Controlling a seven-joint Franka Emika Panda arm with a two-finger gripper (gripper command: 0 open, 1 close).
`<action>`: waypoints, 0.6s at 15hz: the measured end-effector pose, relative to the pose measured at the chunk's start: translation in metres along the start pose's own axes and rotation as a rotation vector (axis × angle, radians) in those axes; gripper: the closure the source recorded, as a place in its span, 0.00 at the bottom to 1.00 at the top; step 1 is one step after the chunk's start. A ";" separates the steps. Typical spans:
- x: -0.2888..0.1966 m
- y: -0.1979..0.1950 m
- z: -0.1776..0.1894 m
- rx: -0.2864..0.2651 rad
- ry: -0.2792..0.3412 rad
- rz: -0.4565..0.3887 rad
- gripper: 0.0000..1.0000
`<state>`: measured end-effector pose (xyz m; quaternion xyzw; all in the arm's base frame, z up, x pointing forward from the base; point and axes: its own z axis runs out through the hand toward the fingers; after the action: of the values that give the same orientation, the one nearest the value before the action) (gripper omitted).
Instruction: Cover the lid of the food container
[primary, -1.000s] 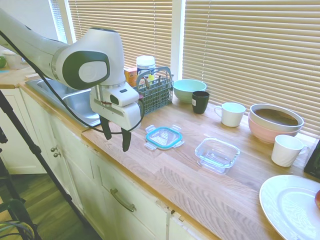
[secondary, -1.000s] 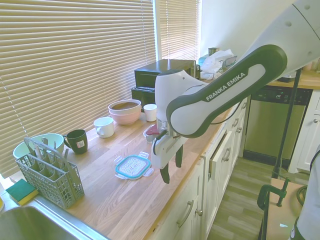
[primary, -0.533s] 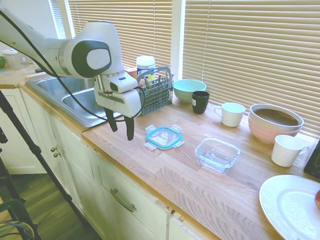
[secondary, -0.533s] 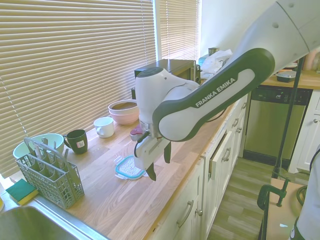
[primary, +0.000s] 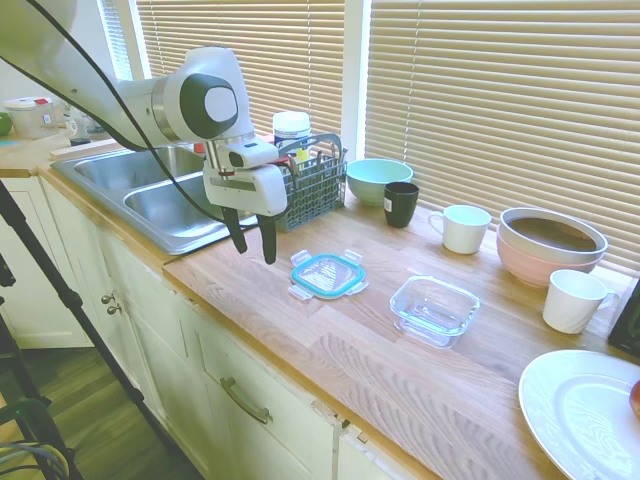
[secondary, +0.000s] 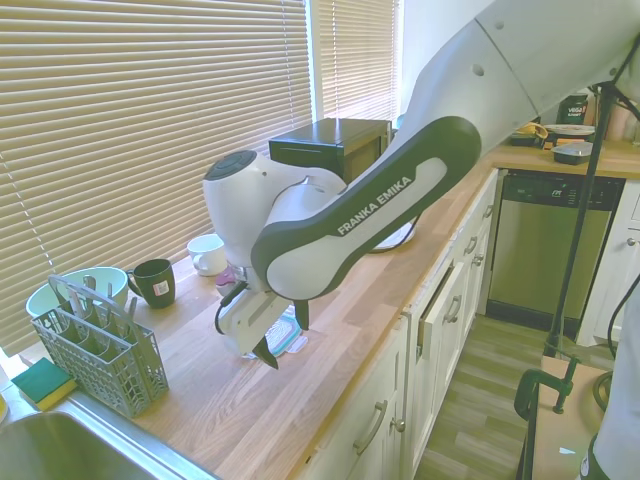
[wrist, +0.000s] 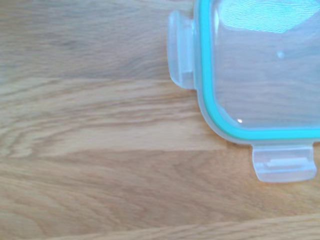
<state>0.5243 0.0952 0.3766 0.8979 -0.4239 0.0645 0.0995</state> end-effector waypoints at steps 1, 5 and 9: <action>-0.001 -0.007 0.003 -0.013 0.010 0.001 0.00; -0.001 -0.035 0.020 -0.053 0.043 0.017 0.00; 0.008 -0.054 0.026 -0.070 0.078 0.031 0.00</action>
<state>0.5720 0.1170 0.3461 0.8840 -0.4355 0.0860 0.1464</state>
